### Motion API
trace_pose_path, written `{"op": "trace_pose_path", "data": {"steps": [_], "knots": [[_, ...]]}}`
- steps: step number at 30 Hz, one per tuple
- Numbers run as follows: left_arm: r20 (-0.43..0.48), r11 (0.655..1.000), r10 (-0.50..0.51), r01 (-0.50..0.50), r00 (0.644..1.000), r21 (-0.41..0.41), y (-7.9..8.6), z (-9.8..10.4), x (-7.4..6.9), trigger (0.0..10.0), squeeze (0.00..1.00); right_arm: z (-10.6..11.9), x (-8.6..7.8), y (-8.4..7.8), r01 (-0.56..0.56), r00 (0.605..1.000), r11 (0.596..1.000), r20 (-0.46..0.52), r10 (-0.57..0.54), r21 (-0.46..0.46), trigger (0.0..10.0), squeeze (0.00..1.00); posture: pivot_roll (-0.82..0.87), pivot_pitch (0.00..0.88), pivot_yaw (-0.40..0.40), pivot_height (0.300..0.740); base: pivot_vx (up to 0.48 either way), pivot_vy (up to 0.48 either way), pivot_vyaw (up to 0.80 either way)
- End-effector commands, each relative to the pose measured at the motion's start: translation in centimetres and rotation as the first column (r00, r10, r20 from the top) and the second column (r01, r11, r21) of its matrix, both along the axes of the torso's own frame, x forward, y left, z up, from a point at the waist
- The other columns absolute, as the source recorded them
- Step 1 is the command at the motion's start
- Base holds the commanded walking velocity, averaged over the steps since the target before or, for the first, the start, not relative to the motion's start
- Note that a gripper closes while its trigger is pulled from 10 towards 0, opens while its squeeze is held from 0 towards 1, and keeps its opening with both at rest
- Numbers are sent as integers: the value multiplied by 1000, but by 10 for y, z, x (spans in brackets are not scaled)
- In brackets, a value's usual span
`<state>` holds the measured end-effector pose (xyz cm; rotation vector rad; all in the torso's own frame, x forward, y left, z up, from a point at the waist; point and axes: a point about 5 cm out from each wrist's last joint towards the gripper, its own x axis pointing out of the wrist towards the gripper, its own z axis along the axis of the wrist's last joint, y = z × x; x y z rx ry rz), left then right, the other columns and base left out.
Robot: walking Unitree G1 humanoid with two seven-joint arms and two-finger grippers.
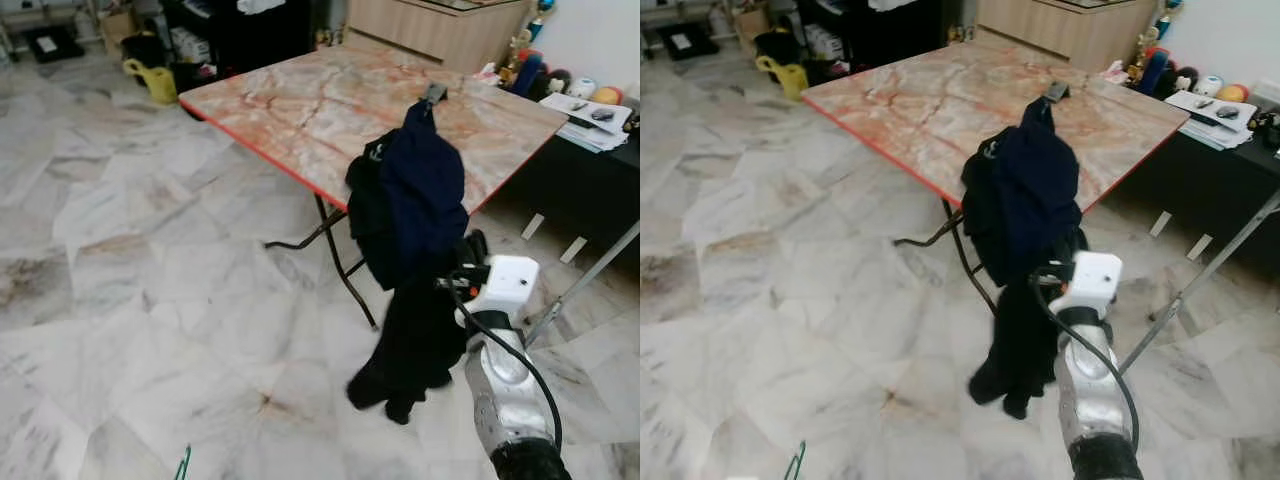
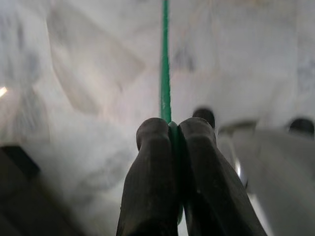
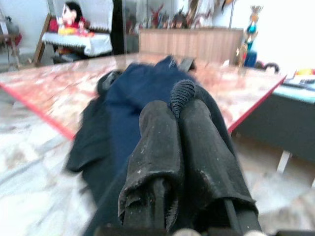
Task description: Hang hanger
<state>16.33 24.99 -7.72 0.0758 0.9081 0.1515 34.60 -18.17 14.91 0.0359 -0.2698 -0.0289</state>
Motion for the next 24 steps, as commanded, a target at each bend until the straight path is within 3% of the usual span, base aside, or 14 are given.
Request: {"op": "trace_pose_path", "data": {"steps": [1, 8, 11, 14, 16, 24], "knots": [[-29, 1000, -3, 3, 1000, -24, -9, -6, -8, 10000, 0, 9, 1, -9, 18, 999, 1000, 35, -18, -13, 10000, 0, 75, 105, -67, 740, 337, 0, 0], [-17, 1000, -2, 1, 1000, -27, -11, -5, -3, 10000, 0, 47, 26, 6, -38, 993, 998, 106, 43, -48, 10000, 0, 85, 90, -72, 740, 341, 0, 0], [-8, 1000, -1, 0, 1000, -28, -12, -3, 0, 10000, 0, 72, 38, 21, -92, 984, 994, 149, 100, -65, 10000, 0, 91, 84, -72, 740, 342, 0, 0], [-6, 1000, 0, 0, 1000, -28, -12, -3, 1, 10000, 0, 78, 41, 27, -109, 980, 991, 158, 120, -74, 10000, 0, 93, 81, -72, 740, 342, 0, 0], [-1, 1000, 2, -2, 1000, -30, -13, -3, 3, 10000, 0, 96, 48, 38, -142, 969, 986, 191, 156, -86, 10000, 0, 97, 77, -73, 740, 347, 0, 0], [5, 999, 0, 0, 1000, -33, -15, -2, 5, 10000, 0, 137, 59, 58, -185, 945, 976, 251, 209, -118, 10000, 0, 93, 72, -70, 740, 353, 0, 0]]}}
